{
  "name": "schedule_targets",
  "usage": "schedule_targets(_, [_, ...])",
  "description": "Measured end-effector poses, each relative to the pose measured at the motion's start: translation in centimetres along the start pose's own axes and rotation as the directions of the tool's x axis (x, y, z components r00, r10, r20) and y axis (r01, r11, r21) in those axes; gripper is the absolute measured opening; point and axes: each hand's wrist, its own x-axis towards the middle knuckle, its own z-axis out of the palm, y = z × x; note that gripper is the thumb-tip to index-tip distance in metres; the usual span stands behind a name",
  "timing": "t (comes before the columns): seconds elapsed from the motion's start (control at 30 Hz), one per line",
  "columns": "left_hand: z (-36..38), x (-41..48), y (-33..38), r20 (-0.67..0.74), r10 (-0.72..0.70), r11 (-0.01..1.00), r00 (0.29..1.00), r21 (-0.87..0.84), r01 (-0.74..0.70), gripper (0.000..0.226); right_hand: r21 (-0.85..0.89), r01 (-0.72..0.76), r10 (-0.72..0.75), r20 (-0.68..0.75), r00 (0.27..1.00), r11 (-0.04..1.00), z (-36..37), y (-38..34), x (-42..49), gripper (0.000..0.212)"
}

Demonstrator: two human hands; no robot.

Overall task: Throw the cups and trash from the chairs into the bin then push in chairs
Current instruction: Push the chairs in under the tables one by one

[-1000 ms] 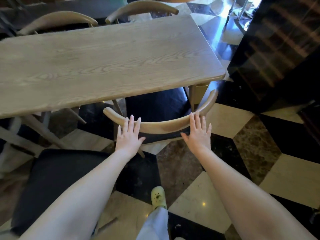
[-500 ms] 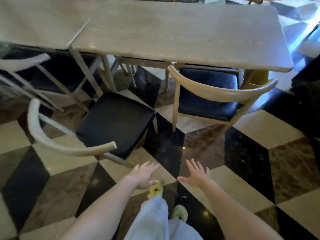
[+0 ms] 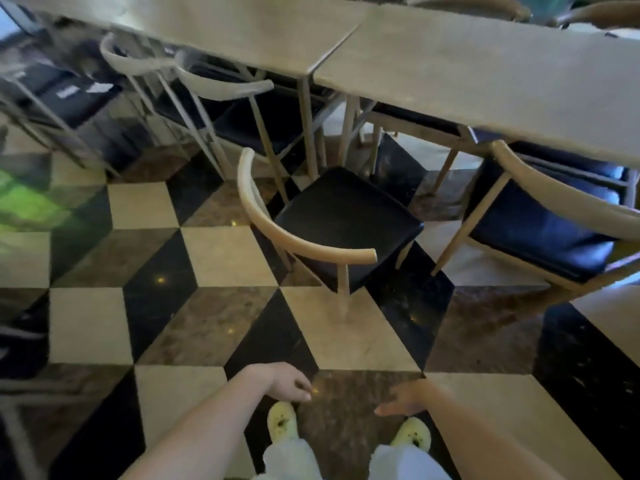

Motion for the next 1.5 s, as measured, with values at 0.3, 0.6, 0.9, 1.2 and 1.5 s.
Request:
schedule_targets(0.3, [-2.0, -5.8, -12.4, -0.022, -0.035, 0.999, 0.999, 0.003, 0.035, 0.049, 0.06, -0.069, 0.071, -0.036, 0.997, 0.996, -0.5, -14.9, 1.8, 0.087])
schedule_targets(0.6, [-12.5, -7.8, -16.4, -0.03, -0.026, 0.998, 0.999, 0.058, 0.027, 0.045, 0.232, -0.022, 0.017, 0.024, 1.0, 0.973, -9.2, -24.5, -1.3, 0.069])
schedule_targets(0.9, [-29.1, -7.9, -13.8, -0.163, 0.073, 0.967, 0.984, 0.252, -0.03, 0.038, 0.313, 0.198, -0.139, -0.2, 0.97, 0.929, -26.3, -25.2, -6.9, 0.061])
schedule_targets(1.2, [-30.3, -1.3, -15.6, -0.51, 0.38, 0.909, 0.772, 0.359, -0.211, 0.051, 0.393, 0.353, 0.032, -0.706, 0.708, 0.849, -24.8, -24.4, -0.3, 0.063])
schedule_targets(1.5, [-29.0, 2.2, -19.4, -0.519, 0.58, 0.76, 0.627, 0.622, -0.188, 0.056, 0.163, 0.167, 0.045, -0.832, 0.554, 0.972, -20.8, -25.1, 3.0, 0.08])
